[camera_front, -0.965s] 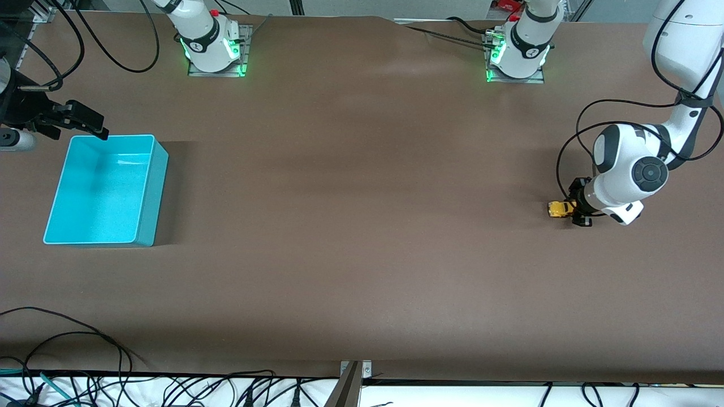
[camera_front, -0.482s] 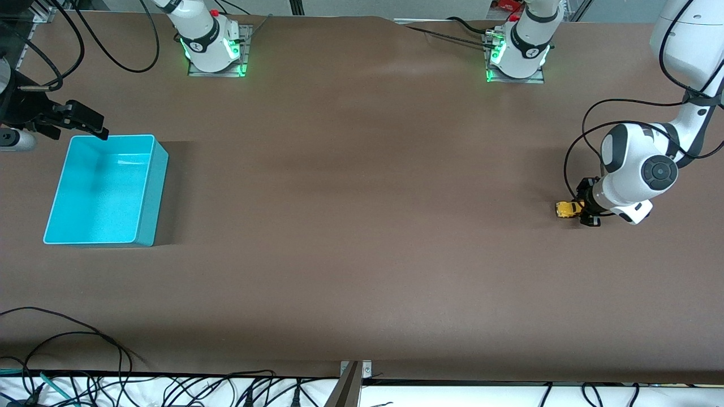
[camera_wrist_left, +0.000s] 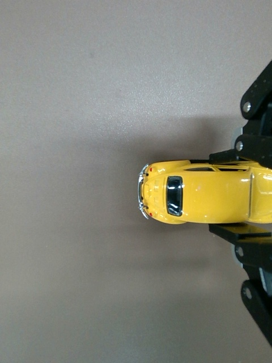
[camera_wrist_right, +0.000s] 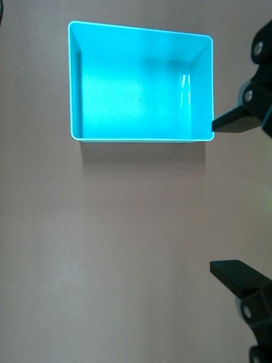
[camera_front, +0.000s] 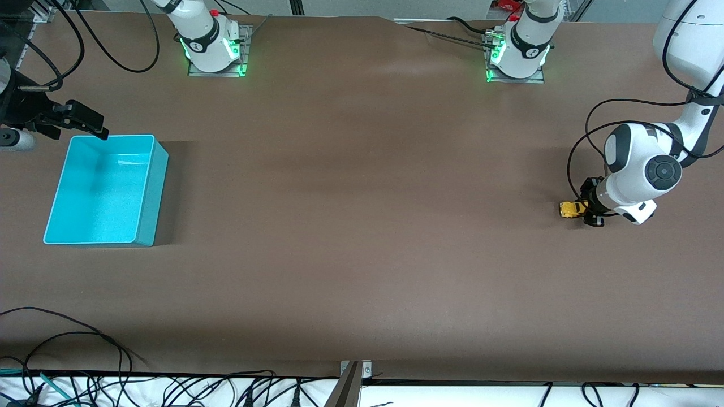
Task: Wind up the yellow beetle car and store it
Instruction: 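Drag the car back along the table with the left gripper, then release the car so it rolls toward the cyan bin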
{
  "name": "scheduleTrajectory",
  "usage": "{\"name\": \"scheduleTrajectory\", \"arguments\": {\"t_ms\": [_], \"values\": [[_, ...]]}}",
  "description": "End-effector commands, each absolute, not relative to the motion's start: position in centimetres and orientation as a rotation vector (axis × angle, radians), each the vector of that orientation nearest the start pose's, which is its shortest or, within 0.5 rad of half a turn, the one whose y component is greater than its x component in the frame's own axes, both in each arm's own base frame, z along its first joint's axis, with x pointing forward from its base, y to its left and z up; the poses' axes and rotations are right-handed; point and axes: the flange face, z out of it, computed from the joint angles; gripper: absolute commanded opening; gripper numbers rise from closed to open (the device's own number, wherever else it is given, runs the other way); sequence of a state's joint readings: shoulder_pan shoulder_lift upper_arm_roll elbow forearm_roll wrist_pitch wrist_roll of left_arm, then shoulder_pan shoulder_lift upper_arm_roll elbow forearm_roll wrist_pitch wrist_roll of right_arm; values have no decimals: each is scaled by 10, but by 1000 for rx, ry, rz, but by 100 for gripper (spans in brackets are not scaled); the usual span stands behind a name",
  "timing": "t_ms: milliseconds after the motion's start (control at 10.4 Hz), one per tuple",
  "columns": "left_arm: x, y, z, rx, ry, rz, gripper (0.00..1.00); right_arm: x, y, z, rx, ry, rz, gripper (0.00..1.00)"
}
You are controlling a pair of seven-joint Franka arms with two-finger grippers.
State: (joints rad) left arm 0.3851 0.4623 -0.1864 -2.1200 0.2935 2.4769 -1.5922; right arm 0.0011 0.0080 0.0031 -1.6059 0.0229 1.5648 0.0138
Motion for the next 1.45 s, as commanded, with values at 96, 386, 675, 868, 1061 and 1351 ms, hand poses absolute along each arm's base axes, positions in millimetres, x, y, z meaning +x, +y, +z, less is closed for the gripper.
{"name": "scheduleTrajectory", "arguments": {"t_ms": [96, 386, 675, 868, 1061, 1351], "values": [[551, 112, 138, -2204, -2052, 60, 0, 554, 5, 609, -3104, 36, 72, 100], [550, 112, 138, -2207, -2045, 64, 0, 554, 5, 609, -3103, 36, 72, 100], [552, 114, 141, -2190, -2073, 60, 79, 554, 5, 609, -3103, 36, 72, 100], [552, 111, 141, -2189, -2075, 63, 94, 554, 5, 609, -3104, 36, 72, 100], [552, 112, 141, -2188, -2076, 64, 94, 554, 5, 609, -3103, 36, 72, 100], [554, 112, 150, -2198, -2073, 46, 100, 554, 5, 609, -3103, 36, 72, 100]]}}
